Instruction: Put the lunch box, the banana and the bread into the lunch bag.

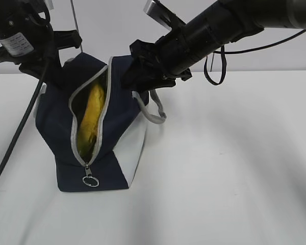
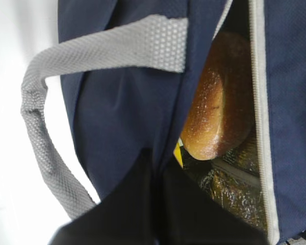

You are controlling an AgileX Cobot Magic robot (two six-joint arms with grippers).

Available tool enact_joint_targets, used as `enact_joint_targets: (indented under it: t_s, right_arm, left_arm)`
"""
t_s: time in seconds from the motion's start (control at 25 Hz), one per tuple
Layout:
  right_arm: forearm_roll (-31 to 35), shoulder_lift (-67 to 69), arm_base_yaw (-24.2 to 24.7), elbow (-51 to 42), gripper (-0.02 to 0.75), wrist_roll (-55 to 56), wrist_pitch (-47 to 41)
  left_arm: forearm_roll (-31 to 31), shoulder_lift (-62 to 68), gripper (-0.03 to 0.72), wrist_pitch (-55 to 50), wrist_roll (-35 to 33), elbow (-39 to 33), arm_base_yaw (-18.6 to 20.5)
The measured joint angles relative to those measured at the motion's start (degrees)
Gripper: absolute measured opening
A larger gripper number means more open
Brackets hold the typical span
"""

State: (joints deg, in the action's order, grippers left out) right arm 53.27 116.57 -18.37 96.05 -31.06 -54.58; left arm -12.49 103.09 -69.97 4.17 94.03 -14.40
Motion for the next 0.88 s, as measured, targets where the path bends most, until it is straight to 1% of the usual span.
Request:
enact_joint_targets:
  t_s: [0.04,0.08,0.2,0.28,0.32,0.4,0.48,0.6,0.76,0.88]
  right_arm:
    - [0.00,0.00,0.00,0.00,0.330,0.00,0.00]
    - [0.00,0.00,0.00,0.00,0.281,0.13,0.00]
    - [-0.14,0.00,0.00,0.00,0.116,0.79,0.00]
    - [-0.13,0.00,0.00,0.00,0.035,0.92,0.00]
    - [-0.16,0.00,0.00,0.00,0.017,1.05,-0.12]
    - [-0.25,0.00,0.00,0.00,0.010,1.05,-0.22]
    - [-0.64,-0.69,0.00,0.00,0.008,1.18,-0.22]
    - [-2.96,-3.14,0.00,0.00,0.007,2.19,-0.75]
    - [-10.14,-7.56,0.00,0.00,0.006,6.12,-2.93]
    - [-15.87,-10.41,0.00,0.00,0.004,9.16,-4.89]
  left_arm:
    - [0.00,0.00,-0.003,0.00,0.00,0.00,0.00]
    - [-0.06,0.00,-0.003,0.00,0.00,0.00,0.00]
    - [-0.23,0.00,-0.003,0.00,0.00,0.00,0.00]
    - [-0.30,0.00,-0.003,0.00,0.00,0.00,0.00]
    - [-0.43,0.00,-0.003,0.00,0.00,0.00,0.00]
    - [-1.22,0.00,-0.003,0.05,0.00,0.00,0.00]
    - [-3.30,0.00,-0.003,0.19,0.00,0.00,0.00]
    - [-6.65,0.00,-0.003,1.13,-0.31,0.00,-0.69]
    - [-10.22,0.00,-0.003,2.28,-0.58,0.00,-3.76]
    - [-11.06,0.00,-0.003,3.97,-0.74,0.00,-6.71]
